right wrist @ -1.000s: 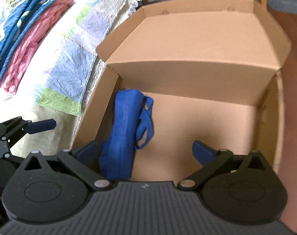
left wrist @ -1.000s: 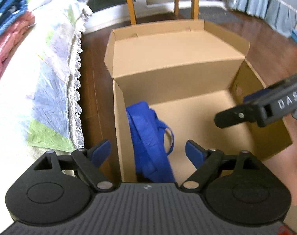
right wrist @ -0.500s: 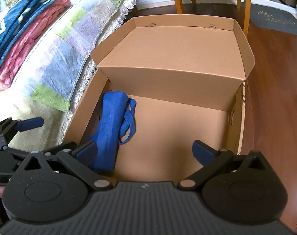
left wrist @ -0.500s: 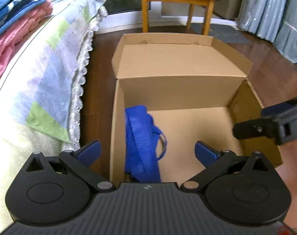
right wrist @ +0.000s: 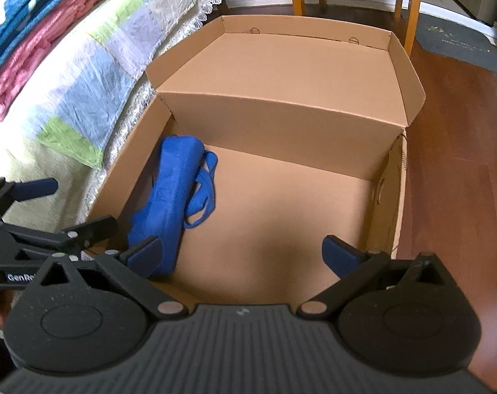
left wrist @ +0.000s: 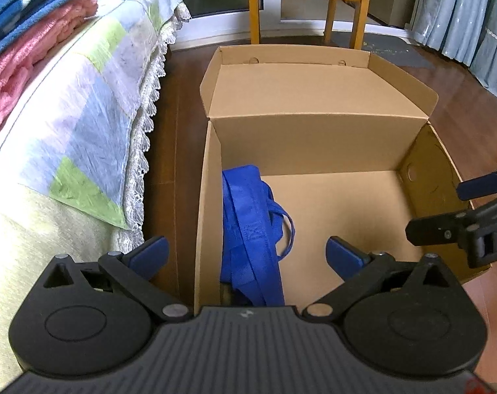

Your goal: Fold shopping bag

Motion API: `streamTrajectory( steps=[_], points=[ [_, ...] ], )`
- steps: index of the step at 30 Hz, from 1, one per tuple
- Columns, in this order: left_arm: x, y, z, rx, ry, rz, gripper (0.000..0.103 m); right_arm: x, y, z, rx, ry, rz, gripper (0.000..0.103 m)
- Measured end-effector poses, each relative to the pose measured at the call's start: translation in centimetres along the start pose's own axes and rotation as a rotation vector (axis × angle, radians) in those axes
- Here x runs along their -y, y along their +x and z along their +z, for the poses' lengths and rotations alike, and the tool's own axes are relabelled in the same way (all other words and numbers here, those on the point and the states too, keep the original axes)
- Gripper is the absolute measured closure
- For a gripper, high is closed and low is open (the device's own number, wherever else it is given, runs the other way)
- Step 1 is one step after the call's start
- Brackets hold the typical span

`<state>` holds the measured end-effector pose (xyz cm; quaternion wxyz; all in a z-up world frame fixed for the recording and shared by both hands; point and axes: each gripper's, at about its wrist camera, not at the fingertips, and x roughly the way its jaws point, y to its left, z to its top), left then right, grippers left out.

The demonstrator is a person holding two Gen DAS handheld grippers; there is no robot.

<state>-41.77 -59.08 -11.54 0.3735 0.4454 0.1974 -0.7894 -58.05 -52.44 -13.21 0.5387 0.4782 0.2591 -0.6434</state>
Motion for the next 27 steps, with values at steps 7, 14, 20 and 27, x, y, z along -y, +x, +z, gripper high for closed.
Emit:
streamTrajectory(
  steps=[7, 14, 20, 27],
  points=[
    [-0.32, 0.38, 0.09, -0.011, -0.045, -0.046, 0.001, -0.64, 0.34, -0.65, -0.002, -0.02, -0.07, 0.001],
    [-0.34, 0.46, 0.26, -0.007, -0.056, -0.058, 0.001, -0.57, 0.48, -1.01, -0.009, -0.011, -0.078, 0.001],
    [-0.28, 0.56, 0.36, -0.009, -0.06, -0.056, 0.001, -0.48, 0.48, -1.0, -0.008, -0.008, -0.077, 0.001],
    [-0.28, 0.79, 0.49, -0.022, -0.076, -0.07, 0.001, -0.46, 0.6, -1.01, -0.01, -0.01, -0.085, 0.001]
  ],
)
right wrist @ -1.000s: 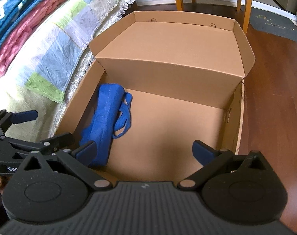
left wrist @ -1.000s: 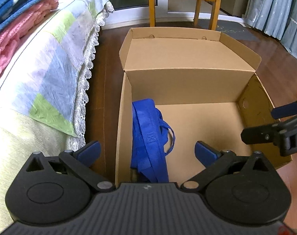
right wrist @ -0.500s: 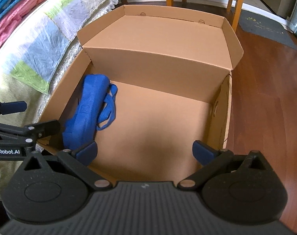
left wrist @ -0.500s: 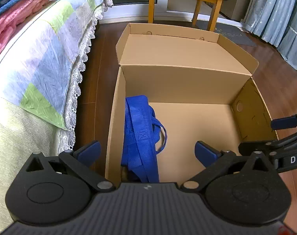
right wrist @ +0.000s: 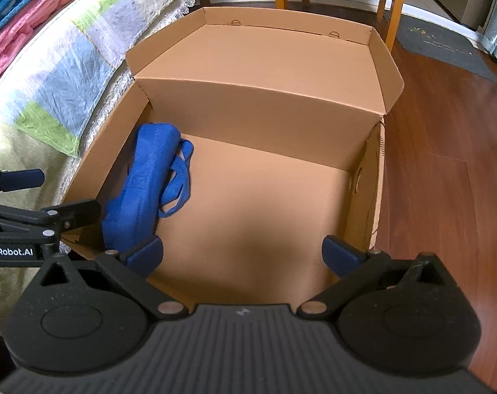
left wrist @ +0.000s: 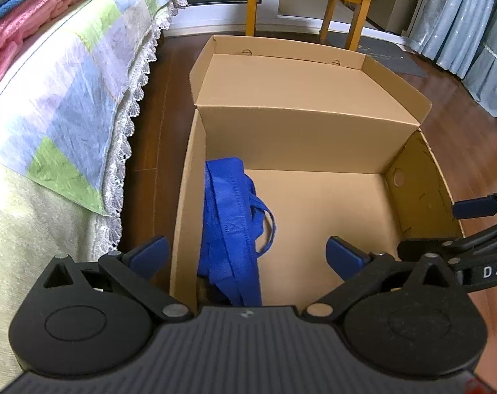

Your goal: Fold shopping bag

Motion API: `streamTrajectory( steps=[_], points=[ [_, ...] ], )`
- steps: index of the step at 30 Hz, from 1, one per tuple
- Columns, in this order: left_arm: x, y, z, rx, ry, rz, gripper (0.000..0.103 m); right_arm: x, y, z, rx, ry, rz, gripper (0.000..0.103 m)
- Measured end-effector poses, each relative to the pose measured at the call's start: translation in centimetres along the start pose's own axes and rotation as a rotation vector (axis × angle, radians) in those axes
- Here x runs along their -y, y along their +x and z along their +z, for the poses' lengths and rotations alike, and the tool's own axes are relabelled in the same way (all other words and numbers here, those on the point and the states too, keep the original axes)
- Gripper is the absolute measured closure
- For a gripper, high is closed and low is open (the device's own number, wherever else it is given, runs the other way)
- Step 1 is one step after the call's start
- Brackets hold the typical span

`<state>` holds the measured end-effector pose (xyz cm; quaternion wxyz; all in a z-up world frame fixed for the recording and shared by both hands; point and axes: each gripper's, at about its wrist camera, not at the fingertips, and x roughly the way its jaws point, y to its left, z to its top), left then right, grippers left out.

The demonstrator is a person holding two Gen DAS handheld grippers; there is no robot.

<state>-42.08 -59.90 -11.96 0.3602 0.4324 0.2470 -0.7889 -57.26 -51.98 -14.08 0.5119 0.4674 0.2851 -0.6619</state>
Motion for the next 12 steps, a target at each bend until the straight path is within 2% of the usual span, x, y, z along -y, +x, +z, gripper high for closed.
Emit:
streamTrajectory(
  steps=[12],
  points=[
    [0.16, -0.19, -0.14, 0.021, 0.011, 0.019, 0.001, -0.17, 0.07, -0.04, -0.009, -0.008, -0.003, 0.001]
  ],
)
